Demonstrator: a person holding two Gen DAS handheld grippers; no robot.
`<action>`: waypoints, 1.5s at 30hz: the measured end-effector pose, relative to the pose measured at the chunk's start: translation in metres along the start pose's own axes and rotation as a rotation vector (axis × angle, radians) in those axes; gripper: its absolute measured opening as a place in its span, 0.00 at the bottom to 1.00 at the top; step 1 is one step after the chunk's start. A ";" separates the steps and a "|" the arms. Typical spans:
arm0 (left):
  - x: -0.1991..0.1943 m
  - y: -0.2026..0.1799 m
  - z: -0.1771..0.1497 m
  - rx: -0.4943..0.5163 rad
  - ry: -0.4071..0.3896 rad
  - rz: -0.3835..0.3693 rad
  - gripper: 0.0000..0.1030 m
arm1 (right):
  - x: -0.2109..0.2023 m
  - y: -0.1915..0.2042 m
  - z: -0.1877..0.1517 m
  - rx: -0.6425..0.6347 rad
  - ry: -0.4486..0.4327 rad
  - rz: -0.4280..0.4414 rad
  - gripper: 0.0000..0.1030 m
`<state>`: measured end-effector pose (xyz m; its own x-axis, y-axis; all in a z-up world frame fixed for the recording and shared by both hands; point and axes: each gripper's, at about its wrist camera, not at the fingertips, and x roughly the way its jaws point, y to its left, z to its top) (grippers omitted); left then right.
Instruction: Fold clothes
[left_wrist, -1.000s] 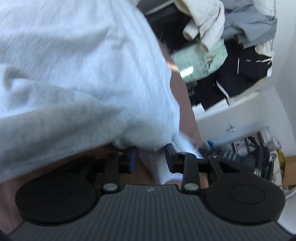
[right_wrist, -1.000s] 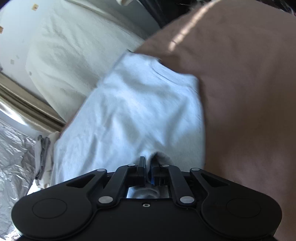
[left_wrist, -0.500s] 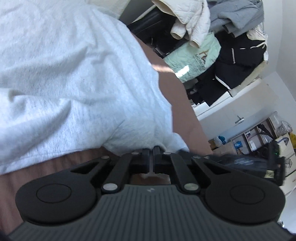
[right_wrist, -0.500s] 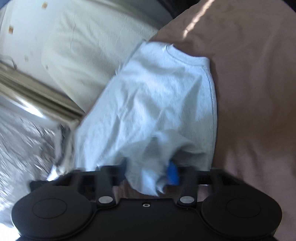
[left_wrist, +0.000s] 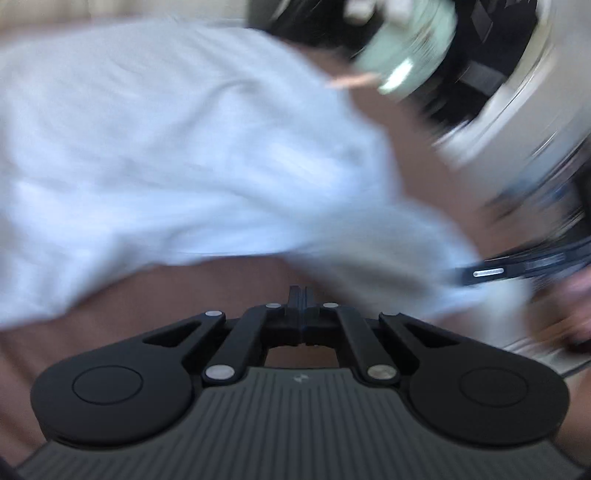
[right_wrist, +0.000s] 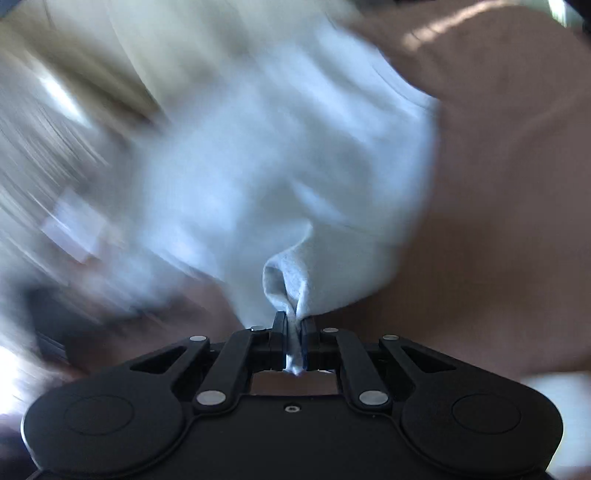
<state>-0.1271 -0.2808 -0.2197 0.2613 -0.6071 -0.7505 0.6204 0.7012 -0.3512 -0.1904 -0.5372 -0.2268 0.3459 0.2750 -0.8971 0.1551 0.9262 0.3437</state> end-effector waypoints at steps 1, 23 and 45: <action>0.004 0.005 -0.004 -0.035 0.019 -0.026 0.00 | 0.010 0.002 0.000 -0.022 0.070 -0.047 0.09; -0.005 -0.039 0.000 -0.052 -0.030 -0.095 0.00 | 0.007 -0.085 0.044 0.402 -0.259 0.193 0.51; -0.037 -0.003 0.000 0.078 -0.054 -0.001 0.29 | 0.006 -0.018 0.057 -0.127 -0.469 -0.340 0.03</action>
<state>-0.1384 -0.2598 -0.1906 0.2984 -0.6286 -0.7182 0.6762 0.6703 -0.3057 -0.1385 -0.5670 -0.2223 0.6731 -0.1591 -0.7223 0.2266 0.9740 -0.0033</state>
